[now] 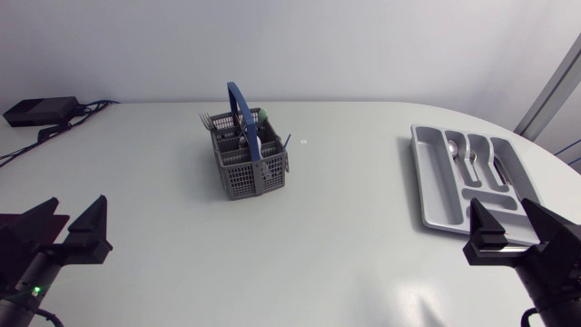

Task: Sort the cutlery from the basket into the organizer compartments.

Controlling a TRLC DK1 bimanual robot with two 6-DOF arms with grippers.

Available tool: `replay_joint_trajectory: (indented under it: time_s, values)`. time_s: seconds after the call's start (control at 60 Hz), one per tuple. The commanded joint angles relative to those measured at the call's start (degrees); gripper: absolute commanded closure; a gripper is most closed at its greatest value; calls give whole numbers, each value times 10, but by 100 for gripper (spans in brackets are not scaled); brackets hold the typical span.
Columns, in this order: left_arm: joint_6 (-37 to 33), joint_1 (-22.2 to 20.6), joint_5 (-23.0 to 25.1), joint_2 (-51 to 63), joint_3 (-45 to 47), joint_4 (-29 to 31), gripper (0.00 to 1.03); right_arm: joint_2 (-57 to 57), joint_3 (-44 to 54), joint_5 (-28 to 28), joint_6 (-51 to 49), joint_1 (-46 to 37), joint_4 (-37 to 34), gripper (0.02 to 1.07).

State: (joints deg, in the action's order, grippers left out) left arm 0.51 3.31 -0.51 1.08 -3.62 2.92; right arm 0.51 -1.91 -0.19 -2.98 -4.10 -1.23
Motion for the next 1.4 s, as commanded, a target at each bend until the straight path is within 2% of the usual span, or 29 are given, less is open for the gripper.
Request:
replay_joint_trajectory:
  time_s: [0.0,0.167,0.333,0.467,0.617,0.683,0.75,0.867,0.917,0.967,1.05,1.083,1.183,1.283,1.333,1.383]
  values:
    - [19,0,-3,58,-57,-7,6,39,-41,3,4,12,7,7]
    - [33,-21,-2,192,-139,-12,6,179,-107,31,11,63,44,7]
    - [48,-45,-3,303,-204,9,6,320,-176,99,10,194,66,7]
    - [54,-51,-3,359,-246,34,8,455,-249,99,12,246,62,7]
    - [53,-67,-1,416,-289,74,12,535,-296,99,33,302,72,7]
    - [49,-72,6,459,-315,111,12,565,-317,107,37,330,72,7]
    - [34,-73,25,499,-333,139,12,600,-341,121,37,359,68,7]
    - [-3,-72,44,540,-338,128,12,672,-390,121,46,390,49,7]
    - [-44,-74,48,562,-347,129,12,707,-418,121,46,400,29,7]
    - [-122,-77,52,579,-353,128,12,746,-454,113,46,407,8,7]
    - [-129,-73,56,595,-361,130,11,787,-487,109,25,422,3,8]
    - [-131,-72,57,602,-366,136,11,803,-499,108,1,430,4,11]
    - [-159,-67,57,634,-384,165,6,838,-543,110,-32,444,-2,13]
    - [-168,-62,67,647,-387,163,6,885,-608,151,-59,458,-55,13]
    - [-175,-51,101,651,-386,161,6,906,-622,134,-81,458,-54,15]
    - [-177,-45,122,651,-382,155,7,921,-623,124,-93,461,-20,22]
